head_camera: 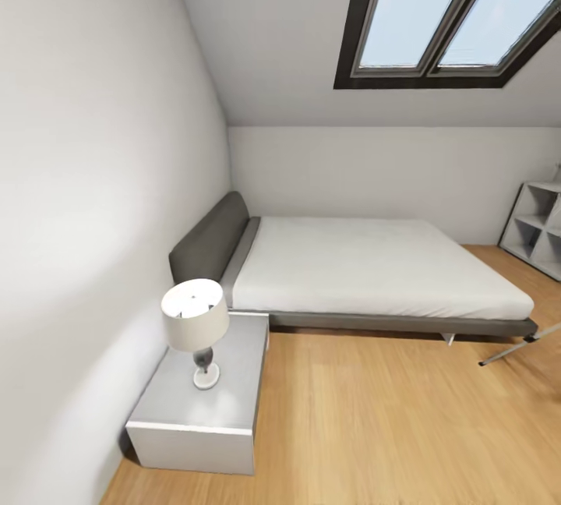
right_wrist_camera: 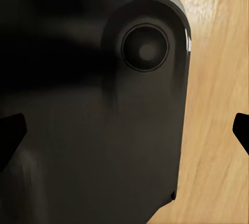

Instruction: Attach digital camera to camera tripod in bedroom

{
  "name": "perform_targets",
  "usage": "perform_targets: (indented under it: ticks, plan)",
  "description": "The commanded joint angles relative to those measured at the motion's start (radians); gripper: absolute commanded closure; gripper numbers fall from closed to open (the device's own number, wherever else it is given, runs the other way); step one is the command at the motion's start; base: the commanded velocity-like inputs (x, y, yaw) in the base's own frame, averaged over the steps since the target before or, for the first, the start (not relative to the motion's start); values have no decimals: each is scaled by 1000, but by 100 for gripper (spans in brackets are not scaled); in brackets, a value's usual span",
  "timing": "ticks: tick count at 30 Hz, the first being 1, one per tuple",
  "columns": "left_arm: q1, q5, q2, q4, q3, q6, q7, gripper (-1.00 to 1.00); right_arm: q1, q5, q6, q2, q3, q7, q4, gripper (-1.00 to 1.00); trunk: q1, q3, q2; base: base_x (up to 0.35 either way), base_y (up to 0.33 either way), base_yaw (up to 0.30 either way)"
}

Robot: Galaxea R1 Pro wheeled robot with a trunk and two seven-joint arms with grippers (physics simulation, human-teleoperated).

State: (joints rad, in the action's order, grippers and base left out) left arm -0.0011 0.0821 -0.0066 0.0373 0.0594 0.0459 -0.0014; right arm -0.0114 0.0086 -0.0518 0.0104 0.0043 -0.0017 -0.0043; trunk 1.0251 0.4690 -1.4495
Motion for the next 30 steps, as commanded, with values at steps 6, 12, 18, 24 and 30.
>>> perform_targets:
  ticks: [6, 12, 18, 24, 30]
  plan:
    - [0, 8, 0, 0, 5, 3, 0, -100, -1, 2, -6, 0, 2, 0, 1, -100, 0, 1, -1, 0, 0, -290]
    - [0, 8, 0, 0, 5, 2, 0, -100, -1, 3, -6, 0, 2, 0, 1, -100, 0, 1, -1, 0, 0, -295]
    - [0, 8, 0, 1, 4, 2, 0, -100, -1, 4, -7, 0, 1, 0, 1, -100, 0, 1, -1, 0, 0, -296]
    - [0, 7, 1, 0, -2, 2, 0, -100, -1, 4, -16, 0, 0, -1, 1, -100, 0, 1, -1, 0, 0, -296]
    - [0, 7, 6, 0, -4, 2, 0, -100, -1, 1, -57, 0, -4, -1, 3, -100, 0, 1, -1, 0, 0, -296]
